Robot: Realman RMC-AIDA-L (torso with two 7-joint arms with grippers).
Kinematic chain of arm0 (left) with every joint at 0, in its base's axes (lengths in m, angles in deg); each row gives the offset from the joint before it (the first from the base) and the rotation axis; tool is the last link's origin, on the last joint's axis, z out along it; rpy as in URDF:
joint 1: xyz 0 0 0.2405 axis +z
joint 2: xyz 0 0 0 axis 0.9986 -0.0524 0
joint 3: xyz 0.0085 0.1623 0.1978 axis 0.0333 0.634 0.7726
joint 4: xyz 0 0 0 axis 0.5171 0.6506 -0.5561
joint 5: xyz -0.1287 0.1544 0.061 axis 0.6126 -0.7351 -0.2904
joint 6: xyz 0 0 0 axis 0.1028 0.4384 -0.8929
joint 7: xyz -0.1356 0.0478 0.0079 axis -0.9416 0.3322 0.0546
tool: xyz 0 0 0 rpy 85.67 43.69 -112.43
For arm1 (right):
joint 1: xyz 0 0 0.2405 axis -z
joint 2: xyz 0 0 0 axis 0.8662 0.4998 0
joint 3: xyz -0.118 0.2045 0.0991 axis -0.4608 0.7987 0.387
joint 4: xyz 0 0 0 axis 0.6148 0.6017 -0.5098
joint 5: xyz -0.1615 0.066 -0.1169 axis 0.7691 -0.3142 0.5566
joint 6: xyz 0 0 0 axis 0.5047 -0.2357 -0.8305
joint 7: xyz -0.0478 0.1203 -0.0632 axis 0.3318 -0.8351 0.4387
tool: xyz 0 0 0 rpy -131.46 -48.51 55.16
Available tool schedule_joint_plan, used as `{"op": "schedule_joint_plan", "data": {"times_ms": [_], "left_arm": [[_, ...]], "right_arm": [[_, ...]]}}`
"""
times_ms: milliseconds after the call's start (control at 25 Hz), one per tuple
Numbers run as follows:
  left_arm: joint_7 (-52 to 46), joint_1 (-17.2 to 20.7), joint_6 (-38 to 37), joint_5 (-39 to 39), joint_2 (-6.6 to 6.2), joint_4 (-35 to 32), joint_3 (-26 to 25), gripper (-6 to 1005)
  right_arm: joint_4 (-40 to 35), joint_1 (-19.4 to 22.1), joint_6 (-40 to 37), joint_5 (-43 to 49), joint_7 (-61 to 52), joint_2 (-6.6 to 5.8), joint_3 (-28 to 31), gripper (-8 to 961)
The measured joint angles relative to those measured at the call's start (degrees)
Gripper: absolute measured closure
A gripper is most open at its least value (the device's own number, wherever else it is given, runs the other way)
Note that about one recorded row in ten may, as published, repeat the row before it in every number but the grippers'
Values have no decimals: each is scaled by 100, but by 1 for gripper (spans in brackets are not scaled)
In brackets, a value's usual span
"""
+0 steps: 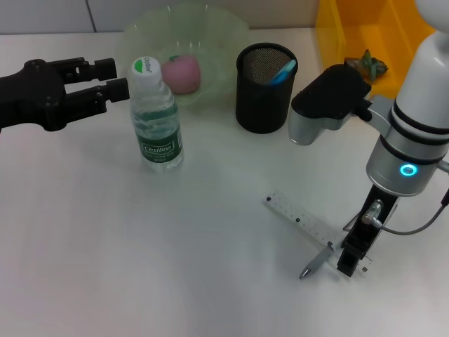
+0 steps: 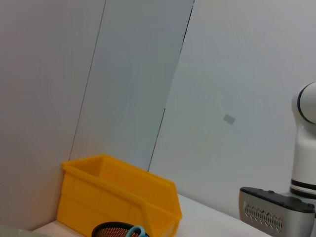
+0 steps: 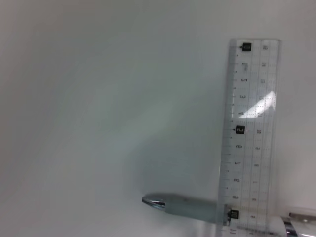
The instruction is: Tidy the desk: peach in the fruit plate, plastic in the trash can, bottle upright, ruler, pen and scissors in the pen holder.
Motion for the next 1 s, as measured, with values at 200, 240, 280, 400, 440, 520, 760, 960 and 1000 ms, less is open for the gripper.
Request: {"op": "schedule_joint_plan", "data": {"times_ms": [200, 240, 280, 400, 440, 520, 760, 960, 1000], "left_arm": [[0, 0, 2, 0, 2, 0, 0, 505], [0, -1, 5, 0, 3, 0, 0, 505], [0, -1, 7, 0, 3, 0, 0, 505], [0, -1, 12, 1, 3, 0, -3, 505], [0, -1, 12, 1, 3, 0, -3, 505], [0, -1, 26, 1, 3, 0, -2, 505], [0, 0, 38, 1, 3, 0, 0, 504], [0, 7, 46, 1, 3, 0, -12, 504], [2, 12, 46, 1, 3, 0, -20, 504]], "right_arm": [[4, 0, 28, -8, -44, 0, -33, 461], [4, 0, 33, -13, -46, 0, -44, 461], [4, 0, 49, -26, -48, 0, -92, 462], [9, 0, 69, -40, -49, 0, -140, 492], [11, 0, 75, -47, -50, 0, -159, 507], [13, 0, 83, -53, -51, 0, -171, 537], [-1, 3, 89, -58, -53, 0, -175, 564], [-144, 68, 88, -139, -42, -8, -126, 564], [-192, 96, 83, -195, -33, -15, -119, 564]]}}
